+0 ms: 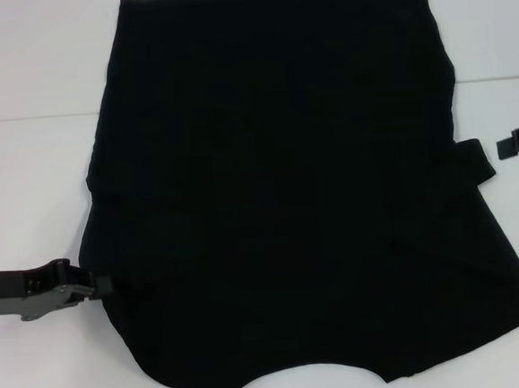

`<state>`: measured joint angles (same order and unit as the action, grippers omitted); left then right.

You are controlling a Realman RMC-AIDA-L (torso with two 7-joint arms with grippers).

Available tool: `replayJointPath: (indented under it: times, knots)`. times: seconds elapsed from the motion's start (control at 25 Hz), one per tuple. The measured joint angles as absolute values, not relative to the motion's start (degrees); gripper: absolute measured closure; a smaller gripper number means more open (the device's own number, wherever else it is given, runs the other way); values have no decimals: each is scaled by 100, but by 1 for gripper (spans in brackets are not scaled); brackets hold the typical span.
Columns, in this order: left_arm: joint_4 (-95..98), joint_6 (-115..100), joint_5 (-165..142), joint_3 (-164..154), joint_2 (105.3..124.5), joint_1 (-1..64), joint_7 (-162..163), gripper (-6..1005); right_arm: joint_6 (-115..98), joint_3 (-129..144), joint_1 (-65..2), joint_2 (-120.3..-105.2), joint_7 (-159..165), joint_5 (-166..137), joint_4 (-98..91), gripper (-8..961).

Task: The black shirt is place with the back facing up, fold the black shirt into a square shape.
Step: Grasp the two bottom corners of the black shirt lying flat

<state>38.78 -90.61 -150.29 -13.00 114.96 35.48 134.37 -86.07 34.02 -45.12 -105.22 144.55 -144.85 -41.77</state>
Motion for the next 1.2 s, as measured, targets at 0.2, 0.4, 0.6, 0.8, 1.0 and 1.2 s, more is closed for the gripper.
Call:
replayJointPath:
  times: [0.2, 0.4, 0.6, 0.8, 1.0, 1.2]
  knots:
    - [3881, -9011, -15026, -1328, 11487, 3567, 13442, 943, -8903, 3402, -4429, -10447, 14352, -14822, -4288, 465]
    - [3849, -8843, -15058, -1343, 11465, 3605, 13481, 944, -9234, 3402, -4332, -10439, 14148, -15232, -4321, 464]
    - [3840, -8794, -15065, -1345, 11456, 3636, 13485, 944, -9389, 3403, -4213, -10458, 14028, -15268, -4320, 464]
    - [3830, -8723, -15069, -1345, 11452, 3663, 13485, 944, -9373, 3526, -4136, -10525, 13987, -15273, -4270, 464]
    - [3821, -8713, -15059, -1345, 11452, 3676, 13489, 944, -9278, 3607, -4107, -10649, 13958, -15276, -4261, 464]
    - [3821, -8705, -15038, -1345, 11446, 3676, 13491, 943, -9199, 3794, -4079, -10786, 13918, -15276, -4252, 464]
